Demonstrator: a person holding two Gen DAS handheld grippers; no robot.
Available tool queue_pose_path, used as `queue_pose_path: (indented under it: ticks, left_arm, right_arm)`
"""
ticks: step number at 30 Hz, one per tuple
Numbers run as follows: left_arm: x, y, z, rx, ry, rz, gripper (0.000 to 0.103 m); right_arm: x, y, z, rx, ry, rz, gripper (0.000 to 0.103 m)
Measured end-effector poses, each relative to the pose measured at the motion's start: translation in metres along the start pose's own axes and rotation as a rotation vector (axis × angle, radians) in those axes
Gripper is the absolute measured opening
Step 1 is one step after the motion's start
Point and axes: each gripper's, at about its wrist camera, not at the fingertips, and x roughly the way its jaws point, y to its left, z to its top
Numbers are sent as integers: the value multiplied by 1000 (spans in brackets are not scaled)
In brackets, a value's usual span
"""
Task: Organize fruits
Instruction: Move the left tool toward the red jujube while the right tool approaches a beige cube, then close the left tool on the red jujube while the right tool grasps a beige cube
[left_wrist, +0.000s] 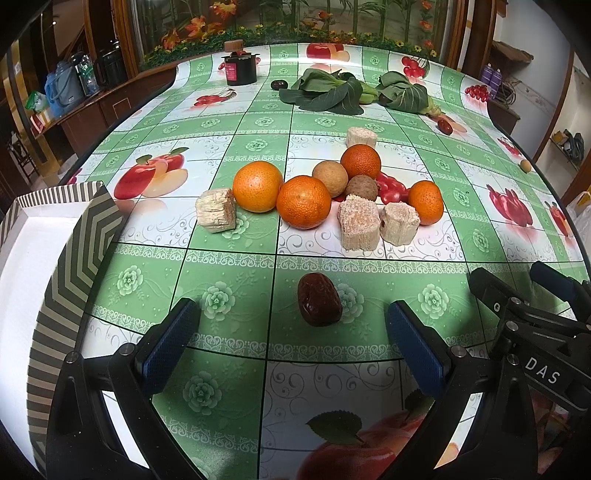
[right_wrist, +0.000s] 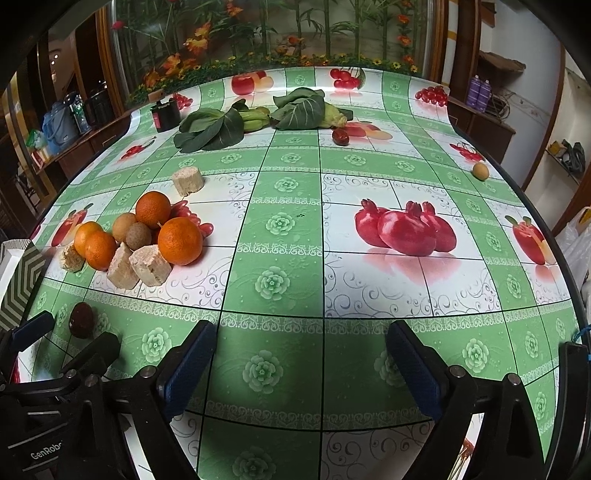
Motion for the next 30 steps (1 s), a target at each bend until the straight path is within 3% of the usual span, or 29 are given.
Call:
queue_pose_path:
  ticks: [5, 8, 12, 17, 23, 30]
  left_arm:
    - [-2, 1, -2, 39, 32, -33, 102]
    - [-8, 11, -6, 36, 29, -67, 102]
    - [-29, 26, -13, -10, 1, -123, 102]
    - [-43, 34, -12, -8, -14, -82, 102]
    - [-41, 31, -12, 10, -3, -88, 97]
    - [-35, 20, -5, 8, 9, -87, 97]
  right_arm:
    - [-3, -2, -1, -25, 0, 10, 89]
    - [-10, -7, 0, -32, -8, 71, 65]
    - [-19, -11, -4, -4, -8, 210, 63]
    - [-34, 4, -6, -85, -46, 231, 62]
    - [-37, 16, -7, -130, -43, 269, 51]
    - [-34, 15, 2, -122, -38, 301, 49]
